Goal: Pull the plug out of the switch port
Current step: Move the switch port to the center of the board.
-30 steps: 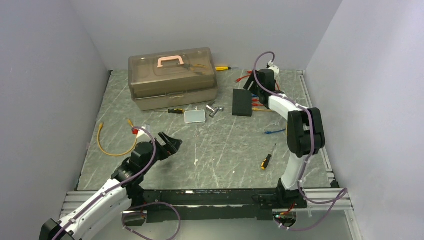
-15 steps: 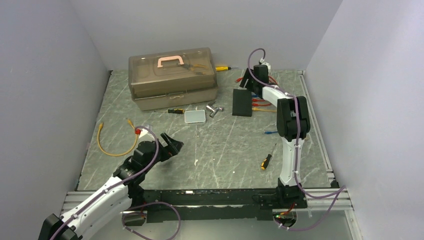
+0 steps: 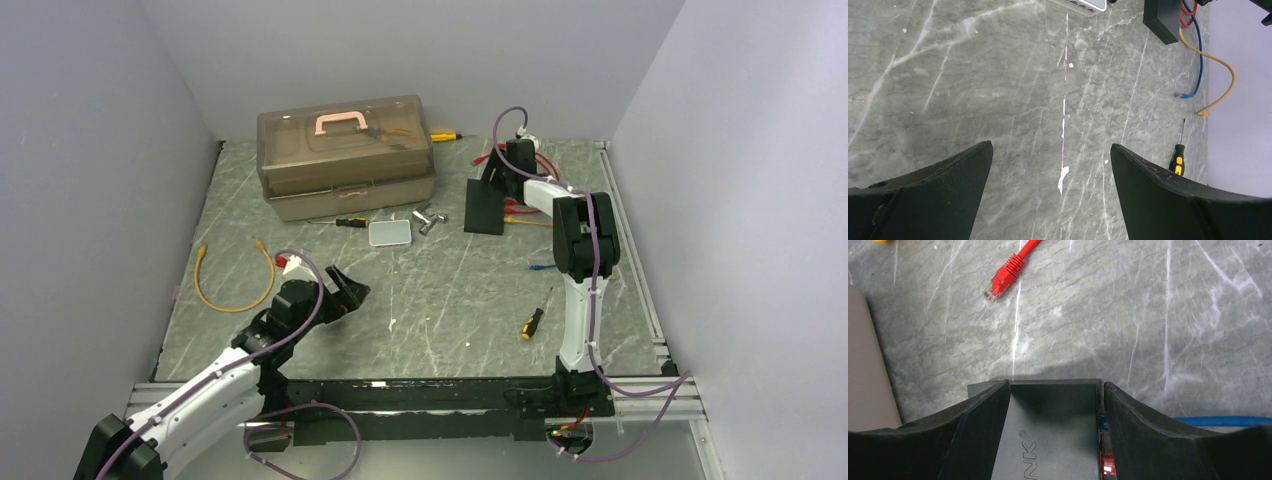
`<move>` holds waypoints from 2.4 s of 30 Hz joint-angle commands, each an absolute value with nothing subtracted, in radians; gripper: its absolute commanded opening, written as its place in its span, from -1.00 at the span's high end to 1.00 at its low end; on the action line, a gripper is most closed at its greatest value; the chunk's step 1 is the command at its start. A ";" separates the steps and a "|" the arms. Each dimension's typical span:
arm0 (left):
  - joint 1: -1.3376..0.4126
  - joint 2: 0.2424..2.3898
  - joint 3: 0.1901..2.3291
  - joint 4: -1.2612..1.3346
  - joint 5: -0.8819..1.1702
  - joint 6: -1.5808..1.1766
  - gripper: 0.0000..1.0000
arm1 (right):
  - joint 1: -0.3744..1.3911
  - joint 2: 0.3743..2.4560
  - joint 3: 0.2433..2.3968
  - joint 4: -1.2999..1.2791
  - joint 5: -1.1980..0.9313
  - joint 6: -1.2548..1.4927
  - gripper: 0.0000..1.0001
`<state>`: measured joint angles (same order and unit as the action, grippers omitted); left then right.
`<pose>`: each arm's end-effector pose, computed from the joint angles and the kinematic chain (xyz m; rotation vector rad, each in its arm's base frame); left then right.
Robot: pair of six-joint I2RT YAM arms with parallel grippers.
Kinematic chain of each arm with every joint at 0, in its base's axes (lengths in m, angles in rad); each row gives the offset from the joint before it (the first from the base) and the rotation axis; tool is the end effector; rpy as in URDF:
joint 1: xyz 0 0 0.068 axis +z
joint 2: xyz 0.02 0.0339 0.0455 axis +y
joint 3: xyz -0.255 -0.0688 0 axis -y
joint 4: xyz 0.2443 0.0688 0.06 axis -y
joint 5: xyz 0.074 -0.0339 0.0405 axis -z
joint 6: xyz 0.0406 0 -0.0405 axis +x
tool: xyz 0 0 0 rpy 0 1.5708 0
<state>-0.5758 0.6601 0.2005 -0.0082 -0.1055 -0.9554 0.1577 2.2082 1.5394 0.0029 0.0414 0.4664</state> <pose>0.1417 -0.0869 0.1637 -0.4727 2.0918 -0.8321 0.4849 0.0754 0.1433 0.3686 2.2218 0.2917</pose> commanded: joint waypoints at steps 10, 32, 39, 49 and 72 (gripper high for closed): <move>-0.579 0.649 0.200 0.088 -0.054 -0.962 -0.88 | 0.175 1.972 1.189 0.089 0.014 0.544 -0.36; -0.591 0.669 0.161 0.122 -0.042 -1.022 -0.86 | 0.471 1.543 0.686 0.200 0.090 0.754 -0.35; -0.598 0.677 0.165 0.114 -0.058 -1.029 -0.86 | 0.590 1.504 0.664 0.211 0.117 0.853 -0.35; -0.605 0.715 0.183 0.105 -0.066 -1.018 -0.86 | 0.628 1.359 0.693 0.117 0.143 0.800 -0.45; -0.673 0.907 0.232 0.238 -0.050 -0.992 -0.81 | 0.712 1.199 0.516 0.024 0.010 0.628 -0.36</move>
